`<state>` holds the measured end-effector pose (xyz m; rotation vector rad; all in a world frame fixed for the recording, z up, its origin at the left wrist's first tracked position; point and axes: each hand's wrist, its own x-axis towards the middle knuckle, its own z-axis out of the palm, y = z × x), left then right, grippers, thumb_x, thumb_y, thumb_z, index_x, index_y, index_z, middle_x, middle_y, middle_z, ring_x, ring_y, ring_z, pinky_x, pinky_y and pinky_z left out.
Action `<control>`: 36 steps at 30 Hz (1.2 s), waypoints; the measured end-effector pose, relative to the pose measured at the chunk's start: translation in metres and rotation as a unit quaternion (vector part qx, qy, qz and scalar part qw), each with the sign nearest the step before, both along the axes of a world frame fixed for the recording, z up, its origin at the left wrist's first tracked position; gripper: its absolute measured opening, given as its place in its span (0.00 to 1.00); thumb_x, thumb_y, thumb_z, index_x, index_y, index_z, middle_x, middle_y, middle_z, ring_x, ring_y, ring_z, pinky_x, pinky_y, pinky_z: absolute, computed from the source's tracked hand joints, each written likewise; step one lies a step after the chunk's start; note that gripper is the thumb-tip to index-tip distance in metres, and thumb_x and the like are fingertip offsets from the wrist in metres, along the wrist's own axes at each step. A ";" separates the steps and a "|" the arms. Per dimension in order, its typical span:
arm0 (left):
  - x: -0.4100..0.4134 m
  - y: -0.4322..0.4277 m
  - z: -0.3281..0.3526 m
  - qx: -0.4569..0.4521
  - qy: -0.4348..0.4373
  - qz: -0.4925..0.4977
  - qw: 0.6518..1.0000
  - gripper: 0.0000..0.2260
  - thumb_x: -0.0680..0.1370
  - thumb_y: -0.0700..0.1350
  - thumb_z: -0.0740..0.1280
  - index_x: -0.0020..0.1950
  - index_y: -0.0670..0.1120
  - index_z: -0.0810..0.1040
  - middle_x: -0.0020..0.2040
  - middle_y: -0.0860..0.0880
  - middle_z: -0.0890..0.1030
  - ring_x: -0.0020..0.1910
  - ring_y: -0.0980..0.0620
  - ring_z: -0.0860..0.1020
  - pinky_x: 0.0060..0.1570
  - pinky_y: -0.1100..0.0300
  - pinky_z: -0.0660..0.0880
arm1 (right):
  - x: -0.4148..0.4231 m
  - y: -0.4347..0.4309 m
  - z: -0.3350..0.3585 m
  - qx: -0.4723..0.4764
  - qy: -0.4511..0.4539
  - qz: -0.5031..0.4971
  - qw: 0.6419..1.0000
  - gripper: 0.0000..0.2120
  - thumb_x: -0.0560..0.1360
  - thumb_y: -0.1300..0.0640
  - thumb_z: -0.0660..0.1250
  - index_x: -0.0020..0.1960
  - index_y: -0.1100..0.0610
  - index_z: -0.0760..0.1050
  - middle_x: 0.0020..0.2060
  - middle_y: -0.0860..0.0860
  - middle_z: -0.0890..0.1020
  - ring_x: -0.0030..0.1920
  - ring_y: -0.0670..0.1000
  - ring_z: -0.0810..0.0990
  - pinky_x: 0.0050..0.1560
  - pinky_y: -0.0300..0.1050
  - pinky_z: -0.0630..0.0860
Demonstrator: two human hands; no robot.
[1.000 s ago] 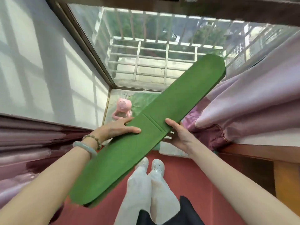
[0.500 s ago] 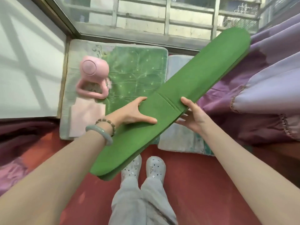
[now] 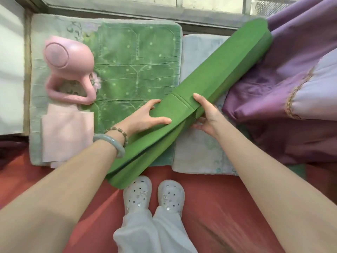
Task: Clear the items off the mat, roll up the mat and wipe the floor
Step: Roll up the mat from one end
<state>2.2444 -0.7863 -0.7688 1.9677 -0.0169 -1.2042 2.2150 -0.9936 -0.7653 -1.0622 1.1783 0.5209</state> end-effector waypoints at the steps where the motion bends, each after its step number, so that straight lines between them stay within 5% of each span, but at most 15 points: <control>1: -0.001 0.001 0.001 0.002 -0.011 0.000 1.000 0.39 0.69 0.60 0.71 0.75 0.53 0.58 0.74 0.48 0.63 0.72 0.54 0.62 0.65 0.62 0.57 | 0.002 0.002 0.001 -0.001 -0.001 -0.002 1.000 0.35 0.64 0.46 0.76 0.67 0.52 0.67 0.55 0.53 0.81 0.49 0.53 0.80 0.39 0.49 0.78; 5: 0.001 0.005 0.012 0.005 -0.034 -0.011 0.999 0.35 0.72 0.66 0.64 0.75 0.53 0.60 0.73 0.49 0.64 0.71 0.53 0.64 0.68 0.57 0.59 | 0.003 0.002 0.015 0.052 -0.005 -0.009 0.999 0.28 0.69 0.41 0.69 0.64 0.52 0.70 0.50 0.51 0.82 0.46 0.51 0.81 0.37 0.49 0.78; 7: 0.010 0.011 0.022 -0.003 -0.043 0.022 0.999 0.33 0.73 0.68 0.61 0.72 0.53 0.64 0.71 0.51 0.68 0.68 0.55 0.67 0.69 0.57 0.61 | -0.001 -0.003 0.015 0.081 -0.012 -0.029 0.996 0.21 0.72 0.38 0.63 0.57 0.52 0.73 0.48 0.50 0.81 0.47 0.50 0.80 0.44 0.52 0.78; 10: 0.024 0.027 0.036 0.022 -0.107 0.039 0.993 0.20 0.78 0.59 0.59 0.68 0.53 0.69 0.62 0.56 0.75 0.62 0.57 0.72 0.62 0.59 0.66 | -0.005 -0.004 0.017 0.077 0.014 -0.077 0.994 0.17 0.75 0.38 0.60 0.48 0.51 0.73 0.46 0.50 0.79 0.47 0.50 0.78 0.51 0.52 0.75; 12: 0.030 0.038 0.043 0.076 -0.143 0.026 0.986 0.19 0.79 0.56 0.62 0.67 0.51 0.69 0.59 0.56 0.76 0.59 0.55 0.74 0.57 0.59 0.68 | -0.007 0.000 0.016 0.062 0.023 -0.095 0.993 0.16 0.75 0.41 0.62 0.54 0.51 0.73 0.50 0.51 0.79 0.46 0.50 0.79 0.41 0.48 0.78; 16: 0.036 0.051 0.040 0.185 -0.199 -0.016 0.962 0.30 0.76 0.53 0.65 0.74 0.44 0.60 0.70 0.43 0.70 0.69 0.44 0.67 0.69 0.50 0.61 | -0.014 0.005 0.006 0.005 0.039 -0.119 0.992 0.33 0.70 0.40 0.68 0.71 0.50 0.62 0.63 0.51 0.76 0.51 0.51 0.80 0.31 0.46 0.78; 19: 0.033 0.050 0.040 0.265 -0.235 -0.019 0.935 0.33 0.77 0.49 0.65 0.76 0.40 0.54 0.73 0.40 0.62 0.73 0.42 0.58 0.70 0.51 0.52 | -0.015 0.004 0.003 -0.008 0.031 -0.131 0.991 0.33 0.71 0.41 0.68 0.71 0.51 0.62 0.62 0.51 0.76 0.52 0.52 0.79 0.39 0.52 0.79; 24: 0.014 0.052 0.034 0.273 -0.242 -0.072 0.928 0.35 0.75 0.49 0.67 0.75 0.40 0.54 0.74 0.39 0.59 0.73 0.41 0.57 0.71 0.47 0.56 | -0.021 0.003 0.009 -0.038 0.028 -0.116 0.992 0.37 0.66 0.42 0.70 0.71 0.50 0.60 0.66 0.48 0.73 0.61 0.54 0.75 0.61 0.67 0.69; 31: 0.001 0.046 0.083 0.249 -0.202 -0.112 0.940 0.32 0.76 0.49 0.65 0.75 0.41 0.56 0.74 0.40 0.59 0.71 0.39 0.59 0.70 0.46 0.59 | -0.022 -0.006 0.072 -0.071 0.020 -0.029 0.997 0.42 0.74 0.51 0.68 0.77 0.52 0.45 0.74 0.49 0.58 0.73 0.53 0.59 0.70 0.60 0.58; 36: 0.007 0.043 0.170 0.213 -0.184 -0.115 0.953 0.26 0.77 0.46 0.66 0.73 0.40 0.62 0.71 0.39 0.65 0.69 0.41 0.63 0.68 0.52 0.58 | -0.028 -0.013 0.163 -0.080 -0.025 0.104 0.991 0.35 0.75 0.54 0.67 0.76 0.54 0.53 0.74 0.53 0.60 0.72 0.51 0.61 0.69 0.55 0.60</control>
